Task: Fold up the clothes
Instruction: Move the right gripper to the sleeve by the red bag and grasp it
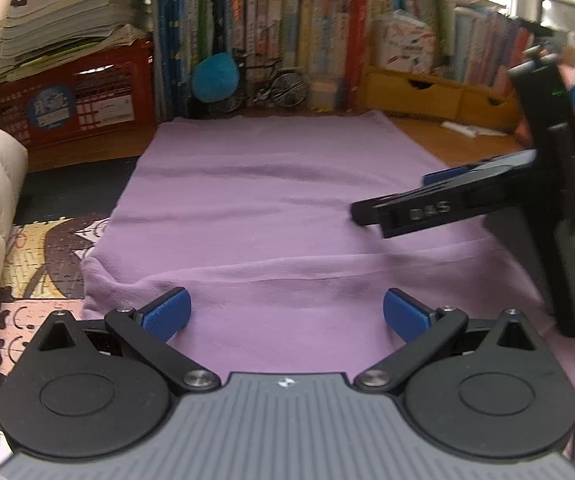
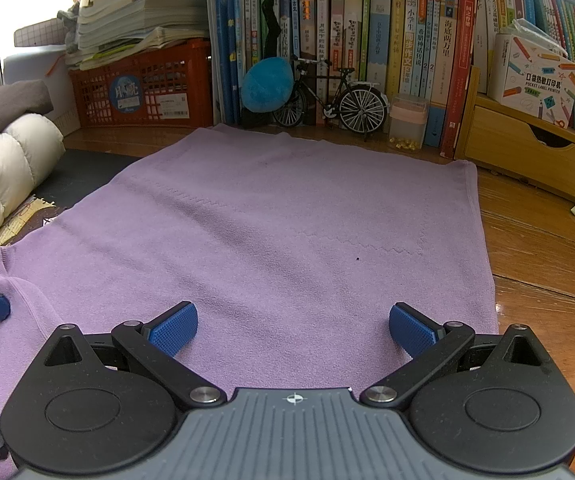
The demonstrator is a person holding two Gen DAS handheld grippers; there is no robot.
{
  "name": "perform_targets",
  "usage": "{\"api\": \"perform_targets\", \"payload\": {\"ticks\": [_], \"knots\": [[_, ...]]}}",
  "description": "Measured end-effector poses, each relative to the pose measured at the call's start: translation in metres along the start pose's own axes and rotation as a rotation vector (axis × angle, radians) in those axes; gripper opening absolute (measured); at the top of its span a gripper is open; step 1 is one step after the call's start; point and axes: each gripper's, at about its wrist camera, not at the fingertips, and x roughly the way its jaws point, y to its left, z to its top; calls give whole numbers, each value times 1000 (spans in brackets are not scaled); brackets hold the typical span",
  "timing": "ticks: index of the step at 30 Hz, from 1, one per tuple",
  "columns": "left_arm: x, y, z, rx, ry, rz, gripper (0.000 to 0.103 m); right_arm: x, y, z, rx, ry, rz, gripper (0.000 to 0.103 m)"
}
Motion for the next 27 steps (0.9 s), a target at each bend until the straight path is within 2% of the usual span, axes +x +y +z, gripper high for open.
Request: {"api": "perform_targets", "payload": {"ticks": [3,9,13,16,19,21,24,27], "knots": [[-12,4,1,17,-27,-21,103,0,0,0,0,1,0,103],[-29,8,8,17,-76,-6,103,-4,-1,1,12,-1,-4,103],[-31,7,9,22,-75,17,103,-50,-3,2,75,-90,-81,100],[-30,2,11,34,-68,26,103,-126,7,-15,65,-271,-127,103],[-25,-8,10,52,-54,17,103,-194,-19,-51,118,-370,-201,103],[-21,-18,8,69,-44,5,103,-223,-50,-74,196,-349,-228,103],[-15,-38,7,98,-34,-29,103,-246,-93,-109,329,-248,-290,103],[-13,-60,8,143,-30,-61,103,-264,-121,-142,509,-193,-288,102]]}}
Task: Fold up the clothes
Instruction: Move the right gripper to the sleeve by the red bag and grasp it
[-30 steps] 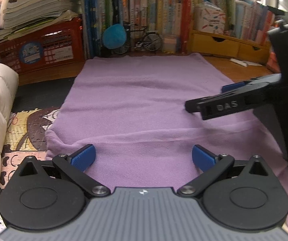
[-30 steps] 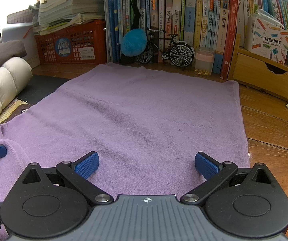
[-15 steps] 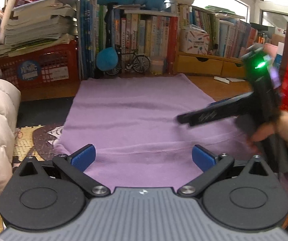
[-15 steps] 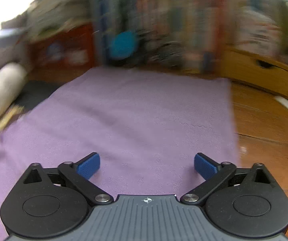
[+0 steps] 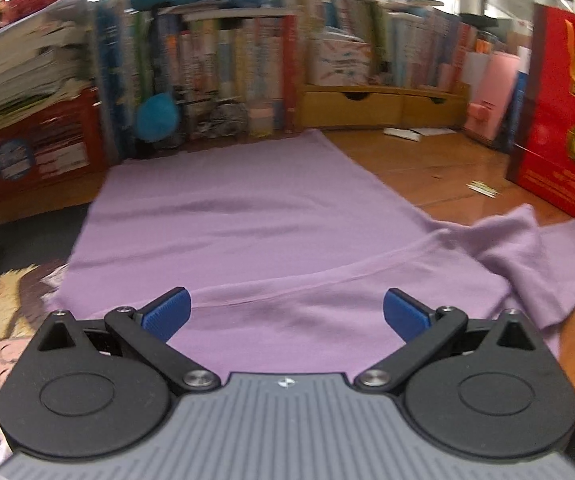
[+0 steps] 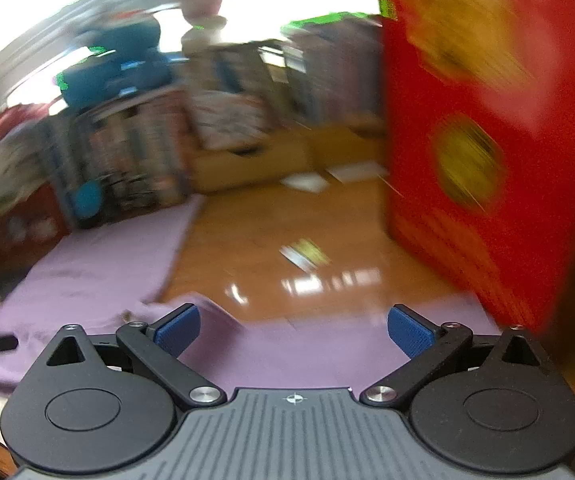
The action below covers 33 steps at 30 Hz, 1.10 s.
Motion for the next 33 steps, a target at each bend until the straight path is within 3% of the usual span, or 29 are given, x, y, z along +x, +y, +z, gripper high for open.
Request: {"api": "perform_targets", "payload": {"ticks": [4,9,17,18,20,22,26,33], "knots": [[5,-24,7,49,11,-35,103,-10,-28,-12,124,16,-70,98],[11,-42,8,85,36,-50,103,-8,-53,-22,246,15,-194,86],[22,-55,4,116,77,-52,103,16,-63,-23,251,-36,-345,85],[22,-55,3,117,80,-51,103,20,-62,-23,239,-39,-362,82],[23,-54,3,115,84,-51,103,26,-60,-23,208,-42,-390,61],[25,-54,2,111,88,-49,103,31,-58,-23,176,-45,-419,7],[27,-50,1,97,98,-42,103,32,-63,-21,204,-38,-365,4],[25,-39,0,62,86,-33,103,-1,-44,3,173,-111,-240,3]]}}
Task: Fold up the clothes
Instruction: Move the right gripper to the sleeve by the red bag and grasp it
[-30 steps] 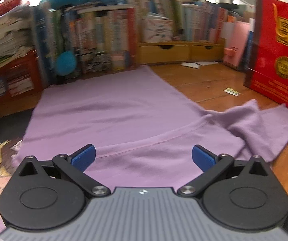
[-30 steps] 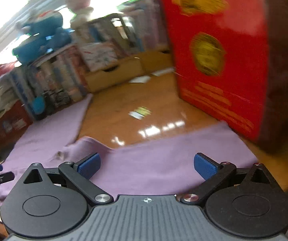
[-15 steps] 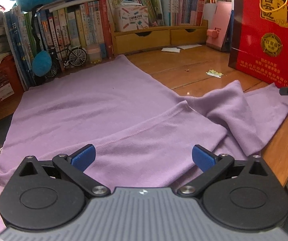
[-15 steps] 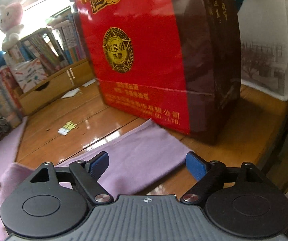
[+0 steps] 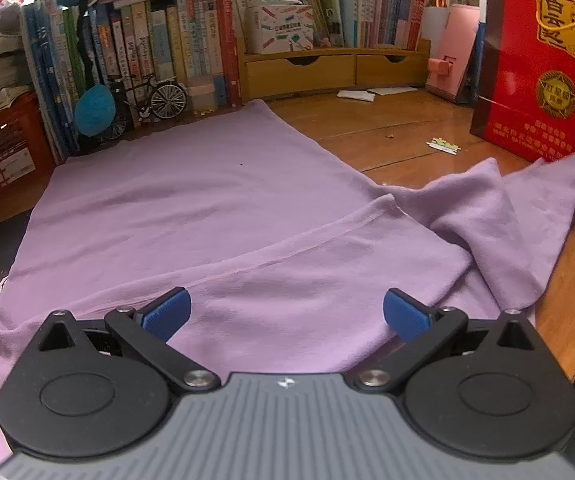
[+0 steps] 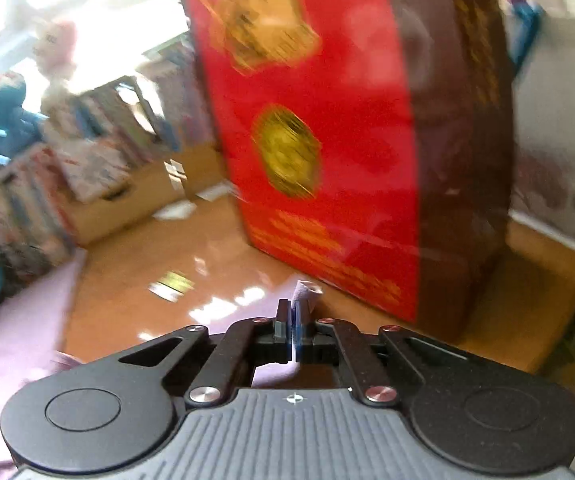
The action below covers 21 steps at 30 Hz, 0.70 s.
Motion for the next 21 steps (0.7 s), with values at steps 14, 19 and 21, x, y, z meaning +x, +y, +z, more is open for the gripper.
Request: {"api": "perform_targets", "payload": {"ticks": [14,19,21], "knots": [[-17,70,-25,-135,-61,128,103,-59,127,84,5,25,729,3],[-59,104,-52,-217,-114,217,103,-52,232,72,-81,155,1046,3],[-77,116,-63,-246,-127,244,103,-38,273,47,-120,254,1117,3]]}}
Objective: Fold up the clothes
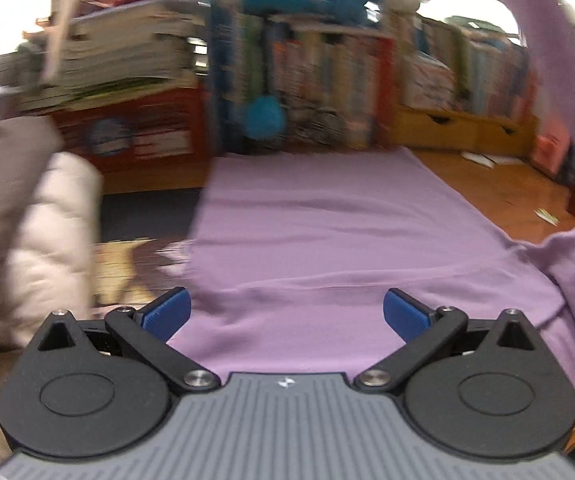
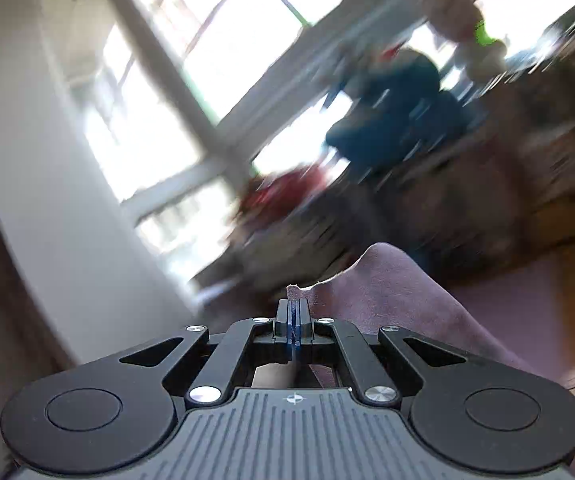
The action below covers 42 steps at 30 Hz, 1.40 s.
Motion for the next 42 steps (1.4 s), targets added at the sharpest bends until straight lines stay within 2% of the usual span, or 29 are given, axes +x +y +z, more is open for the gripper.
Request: {"api": "perform_targets", "payload": {"ticks": [2,4,6,8,10,13,15,17,19,21,24,27,30,34,36,37,39,41,42], "knots": [[-8,13,-5,-20,-1,20,103,44,-7,-18,25,97,28,4],[-12,23,-9,-33,2,37,103,85,-17,-41,30,211,20,6],[-12,29,-13,-44,7,46,103,106,-28,-59,36,287,-15,11],[-10,33,-15,-51,13,52,103,114,-38,-75,42,334,-59,33],[-7,34,-14,-51,14,55,103,95,-46,-78,33,295,-65,71],[-5,32,-10,-39,4,44,103,45,-55,-73,-27,174,-78,85],[-6,27,-8,-17,-5,24,103,11,-58,-66,-103,105,-139,86],[-4,20,-6,17,-5,15,103,-19,-63,-71,-178,77,-235,86],[2,13,-3,45,14,-1,103,-38,-72,-77,-190,86,-311,86],[5,5,0,55,19,-59,103,-51,-86,-83,-152,98,-361,86],[6,0,3,47,-17,-165,103,-60,-102,-89,-80,87,-389,86],[20,7,12,8,-25,-218,103,-65,-107,-100,-39,60,-374,86],[44,18,23,-20,6,-224,103,-68,-107,-105,-54,51,-369,86],[77,25,29,11,78,-191,101,-60,-108,-103,-138,60,-414,86],[89,28,26,-5,131,-203,81,-56,-110,-100,-174,71,-430,86],[93,30,23,-14,154,-213,64,-54,-111,-98,-192,77,-438,86],[89,32,19,-8,138,-208,52,-49,-113,-96,-228,87,-454,86],[81,35,16,-17,130,-225,19,-44,-115,-94,-256,102,-470,85],[77,37,15,-21,125,-234,17,-41,-117,-93,-268,110,-478,85]]}}
